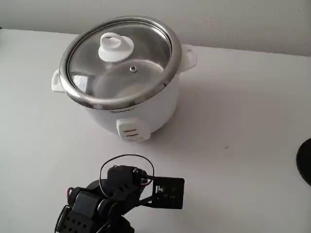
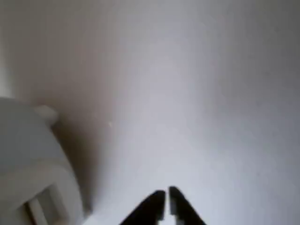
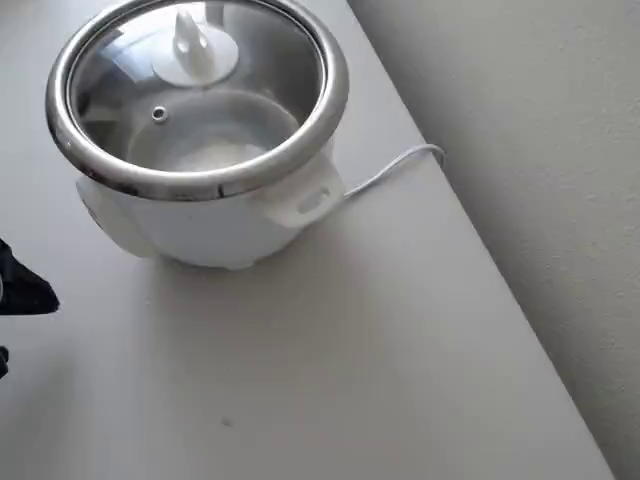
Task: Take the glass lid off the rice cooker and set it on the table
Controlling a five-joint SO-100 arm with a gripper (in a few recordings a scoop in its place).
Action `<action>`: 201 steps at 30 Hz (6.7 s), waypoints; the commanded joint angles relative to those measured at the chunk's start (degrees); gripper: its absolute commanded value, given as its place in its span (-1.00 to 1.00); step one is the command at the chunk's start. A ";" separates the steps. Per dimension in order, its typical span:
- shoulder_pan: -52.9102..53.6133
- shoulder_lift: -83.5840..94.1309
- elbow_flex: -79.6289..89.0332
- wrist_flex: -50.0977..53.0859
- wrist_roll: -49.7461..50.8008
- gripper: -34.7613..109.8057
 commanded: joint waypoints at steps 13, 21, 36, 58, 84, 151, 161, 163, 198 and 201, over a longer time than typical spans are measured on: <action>14.33 -0.35 -28.21 -7.91 -18.11 -0.20; 4.57 -23.91 -58.71 -9.05 -10.63 -0.14; -16.88 -64.95 -83.94 -15.56 0.18 -0.13; -16.00 -85.87 -105.91 -16.08 0.53 -0.13; -9.05 -76.03 -105.38 -27.42 9.84 -0.52; 25.05 -99.05 -56.95 -54.76 -6.68 -0.35; 28.39 -88.24 -57.04 -36.83 -8.79 -0.29; 29.00 -83.50 -57.04 -33.66 -8.09 -0.30; 0.88 -9.58 -20.48 7.65 -1.67 -0.52; 2.64 -4.75 -15.21 7.82 -2.37 -0.52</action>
